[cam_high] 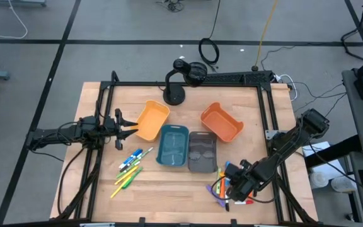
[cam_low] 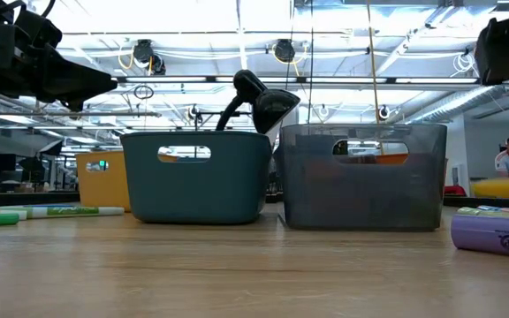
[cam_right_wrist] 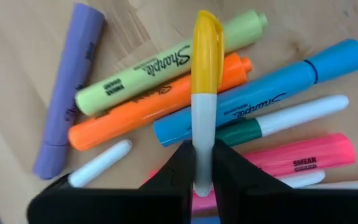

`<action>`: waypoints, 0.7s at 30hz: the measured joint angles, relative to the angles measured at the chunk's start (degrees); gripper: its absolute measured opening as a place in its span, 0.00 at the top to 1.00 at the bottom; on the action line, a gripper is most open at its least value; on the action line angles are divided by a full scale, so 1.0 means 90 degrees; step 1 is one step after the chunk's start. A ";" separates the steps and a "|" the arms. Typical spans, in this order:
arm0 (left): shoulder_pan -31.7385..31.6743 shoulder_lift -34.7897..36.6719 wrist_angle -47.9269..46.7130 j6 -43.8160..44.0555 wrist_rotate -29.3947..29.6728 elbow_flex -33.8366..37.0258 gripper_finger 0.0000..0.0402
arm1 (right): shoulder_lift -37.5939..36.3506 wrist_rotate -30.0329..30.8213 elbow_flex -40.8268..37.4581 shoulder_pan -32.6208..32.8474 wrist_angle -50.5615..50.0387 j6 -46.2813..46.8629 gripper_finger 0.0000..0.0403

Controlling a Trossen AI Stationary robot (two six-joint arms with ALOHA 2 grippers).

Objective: Pick & Place Markers
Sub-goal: Put the white and yellow highlighter into the yellow bin

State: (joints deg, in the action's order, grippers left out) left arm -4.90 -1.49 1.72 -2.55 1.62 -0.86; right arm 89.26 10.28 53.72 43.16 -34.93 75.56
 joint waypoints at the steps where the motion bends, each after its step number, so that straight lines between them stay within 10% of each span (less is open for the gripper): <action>1: -0.0001 0.0002 0.0000 0.0000 -0.0002 0.0000 0.68 | -0.0074 0.0006 0.0000 0.0000 -0.0001 0.0017 0.95; 14: 0.0000 0.0000 0.0000 0.0000 0.0000 0.0000 0.68 | -0.1823 -0.0133 0.0002 0.0055 -0.0469 0.0574 0.95; 21: -0.0001 -0.0001 0.0000 0.0000 -0.0002 0.0000 0.68 | -0.2622 0.2814 -0.0017 0.0120 0.0079 -0.1515 0.95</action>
State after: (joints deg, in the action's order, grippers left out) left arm -4.91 -1.50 1.72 -2.55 1.61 -0.86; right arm 65.67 35.61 53.57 44.24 -34.22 61.92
